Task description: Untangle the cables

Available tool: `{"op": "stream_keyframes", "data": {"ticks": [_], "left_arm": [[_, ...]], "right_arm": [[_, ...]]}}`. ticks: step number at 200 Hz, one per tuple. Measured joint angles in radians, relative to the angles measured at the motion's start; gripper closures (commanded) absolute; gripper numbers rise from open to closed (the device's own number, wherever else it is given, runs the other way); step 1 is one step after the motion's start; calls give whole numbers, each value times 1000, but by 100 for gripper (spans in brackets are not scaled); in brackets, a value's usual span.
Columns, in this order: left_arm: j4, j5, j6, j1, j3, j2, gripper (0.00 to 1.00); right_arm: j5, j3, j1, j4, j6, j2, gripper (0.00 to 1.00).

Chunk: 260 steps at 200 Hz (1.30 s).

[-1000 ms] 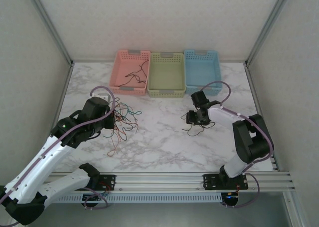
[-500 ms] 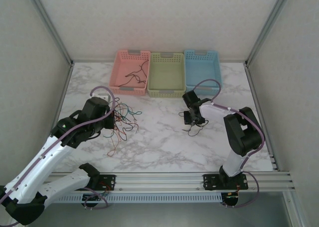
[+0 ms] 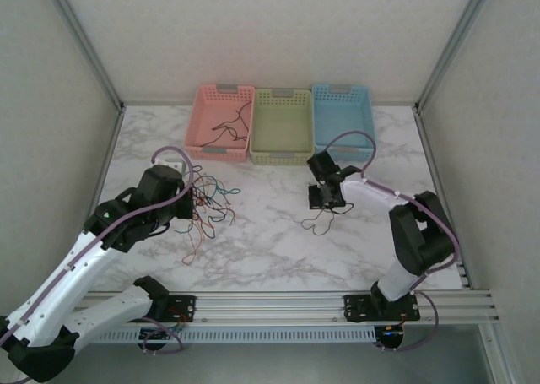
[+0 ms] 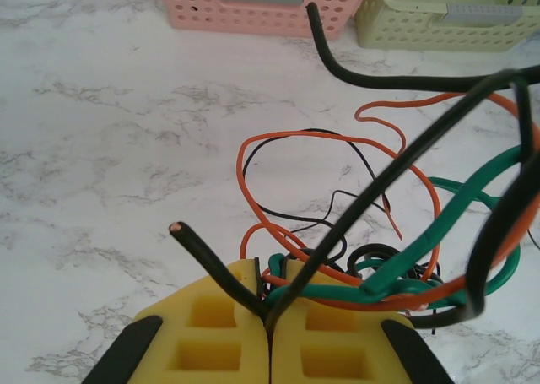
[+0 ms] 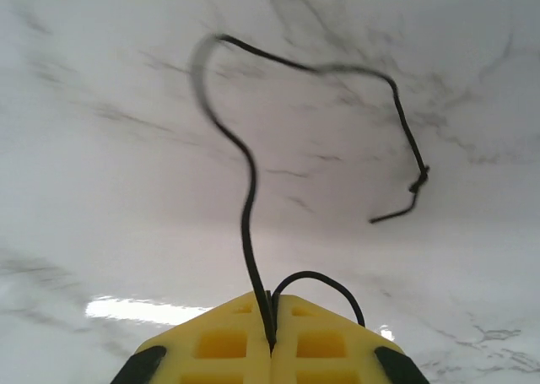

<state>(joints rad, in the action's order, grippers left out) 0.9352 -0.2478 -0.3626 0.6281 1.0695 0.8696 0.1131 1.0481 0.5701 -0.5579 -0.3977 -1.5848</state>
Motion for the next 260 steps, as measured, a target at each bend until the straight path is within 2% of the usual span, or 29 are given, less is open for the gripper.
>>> {"op": "stream_keyframes", "data": {"ticks": [45,78,119,191,220,260], "left_arm": [[0,0,0,0,-1,0,100],[1,0,0,0,-6,-8,100],[3,0,0,0,-10,-16,100],[8,9,0,0,-30,-18,100],[9,24,0,0,-43,-18,100],[9,35,0,0,-44,-6,100]], "right_arm": [[-36,275,50,-3,1,34,100],[-74,548,50,18,12,-65,100],[-132,897,51,55,29,-318,100],[-250,1577,51,38,7,-887,100],[-255,1638,51,98,-13,-998,100],[-245,1657,51,246,-50,-1118,92]]}}
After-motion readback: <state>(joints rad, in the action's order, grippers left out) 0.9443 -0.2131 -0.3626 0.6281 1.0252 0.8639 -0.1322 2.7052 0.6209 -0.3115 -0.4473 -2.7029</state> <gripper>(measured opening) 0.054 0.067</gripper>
